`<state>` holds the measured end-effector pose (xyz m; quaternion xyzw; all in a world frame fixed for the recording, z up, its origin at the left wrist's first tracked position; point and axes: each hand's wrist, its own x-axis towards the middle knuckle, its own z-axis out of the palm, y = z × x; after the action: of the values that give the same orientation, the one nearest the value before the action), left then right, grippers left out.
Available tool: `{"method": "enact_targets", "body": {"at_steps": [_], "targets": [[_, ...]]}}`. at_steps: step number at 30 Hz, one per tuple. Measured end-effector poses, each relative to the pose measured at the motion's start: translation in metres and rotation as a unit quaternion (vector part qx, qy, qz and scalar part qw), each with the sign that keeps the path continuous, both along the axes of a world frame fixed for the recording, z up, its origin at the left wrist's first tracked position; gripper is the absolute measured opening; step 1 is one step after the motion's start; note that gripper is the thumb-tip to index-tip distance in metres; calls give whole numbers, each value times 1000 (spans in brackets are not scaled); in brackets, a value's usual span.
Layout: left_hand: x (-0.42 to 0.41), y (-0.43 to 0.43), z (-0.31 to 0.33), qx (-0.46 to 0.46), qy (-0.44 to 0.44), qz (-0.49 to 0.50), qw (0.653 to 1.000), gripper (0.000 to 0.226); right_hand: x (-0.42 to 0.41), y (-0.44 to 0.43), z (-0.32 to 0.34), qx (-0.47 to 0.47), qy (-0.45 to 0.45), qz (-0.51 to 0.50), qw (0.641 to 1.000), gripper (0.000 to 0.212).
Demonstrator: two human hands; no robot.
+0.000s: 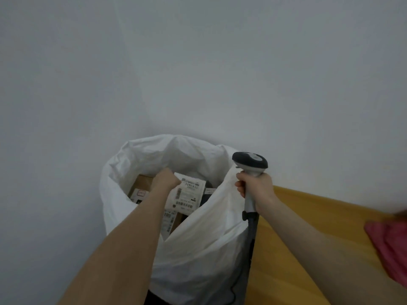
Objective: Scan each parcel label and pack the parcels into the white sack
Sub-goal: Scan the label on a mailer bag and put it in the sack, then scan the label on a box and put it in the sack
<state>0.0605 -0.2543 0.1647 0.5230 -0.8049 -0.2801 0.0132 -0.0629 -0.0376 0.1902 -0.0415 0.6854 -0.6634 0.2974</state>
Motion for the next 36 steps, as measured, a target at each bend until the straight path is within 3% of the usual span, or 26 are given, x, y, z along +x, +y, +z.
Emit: {"method": "enact_targets", "body": {"at_steps": [6,12,18,28,33,36], "targets": [[-62,34,48,-111,28,-92,989,44,-4,41,5,-37,-61,-58,996,6],[-144,149,77,-171,101,-216,956,43,-18,126,4,-72,-102,-135,983,10],[-186,303,51,-129,82,-359,921,45,-24,253,-15,-85,-123,-228,962,6],[-201,524,-14,-60,37,-488,870,32,-12,470,-53,-17,-147,-390,909,11],[-207,597,-49,-9,15,-530,848,53,-16,538,-67,8,-145,-456,878,12],[-215,633,-73,29,-12,-581,814,62,-21,567,-76,39,-141,-483,864,16]]}}
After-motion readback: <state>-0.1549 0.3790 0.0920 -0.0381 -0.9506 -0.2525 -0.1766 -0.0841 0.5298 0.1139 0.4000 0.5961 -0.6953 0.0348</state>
